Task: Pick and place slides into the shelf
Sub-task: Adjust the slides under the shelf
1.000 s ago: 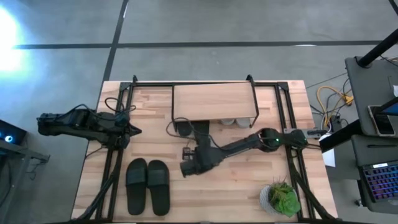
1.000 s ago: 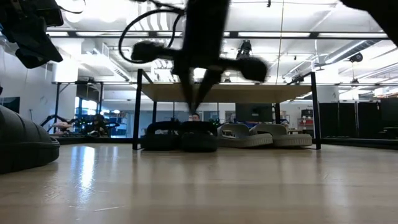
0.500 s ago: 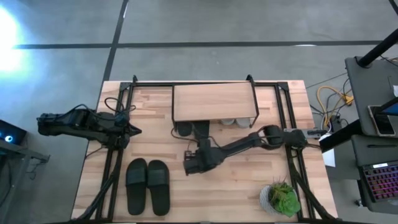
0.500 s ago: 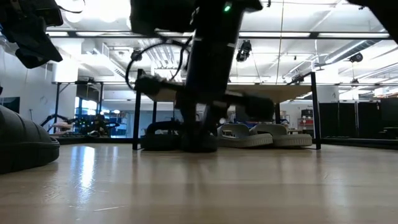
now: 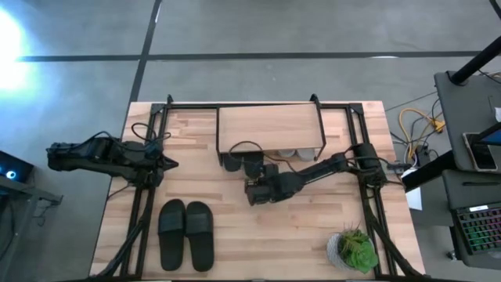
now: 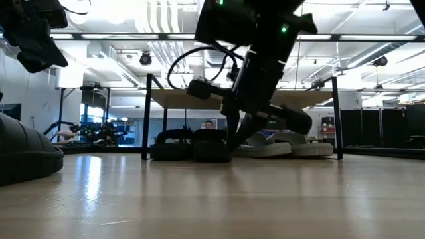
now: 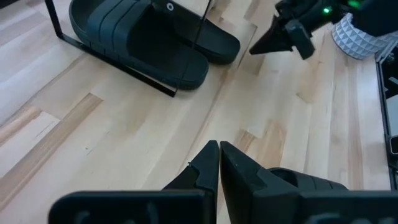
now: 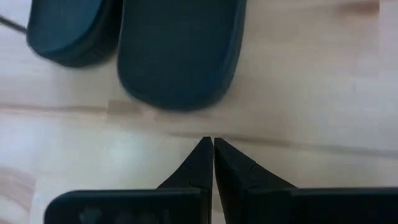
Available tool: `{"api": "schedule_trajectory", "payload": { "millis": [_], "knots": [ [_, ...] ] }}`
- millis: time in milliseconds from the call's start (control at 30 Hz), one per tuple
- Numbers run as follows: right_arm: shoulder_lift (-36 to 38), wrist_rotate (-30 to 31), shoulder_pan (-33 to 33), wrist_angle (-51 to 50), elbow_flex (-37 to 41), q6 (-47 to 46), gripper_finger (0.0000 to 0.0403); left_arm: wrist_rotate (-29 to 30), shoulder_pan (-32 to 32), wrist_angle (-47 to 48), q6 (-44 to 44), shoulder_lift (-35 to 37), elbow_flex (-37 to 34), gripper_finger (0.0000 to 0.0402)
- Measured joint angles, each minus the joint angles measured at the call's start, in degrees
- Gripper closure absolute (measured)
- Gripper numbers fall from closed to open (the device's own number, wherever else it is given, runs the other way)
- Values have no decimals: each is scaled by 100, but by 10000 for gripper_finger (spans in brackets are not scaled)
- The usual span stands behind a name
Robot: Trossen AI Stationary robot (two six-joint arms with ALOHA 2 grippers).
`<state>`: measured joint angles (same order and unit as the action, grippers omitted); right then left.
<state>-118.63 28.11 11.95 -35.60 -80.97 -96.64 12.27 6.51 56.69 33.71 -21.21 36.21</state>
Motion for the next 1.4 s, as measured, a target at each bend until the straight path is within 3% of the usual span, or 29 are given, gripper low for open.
{"api": "schedule_trajectory", "payload": {
  "millis": [833, 1267, 1400],
  "knots": [
    [-81, -34, -606, 510, 12, 1416, 394, 25, -1, -3, 2, 0, -1, 402],
    [-49, 27, -613, 476, 9, 1549, 394, 118, -1, -4, 7, 0, -2, 402],
    [199, 518, -289, 104, 11, 1071, 394, 120, 0, -3, 8, 0, -1, 402]
  ]
}}
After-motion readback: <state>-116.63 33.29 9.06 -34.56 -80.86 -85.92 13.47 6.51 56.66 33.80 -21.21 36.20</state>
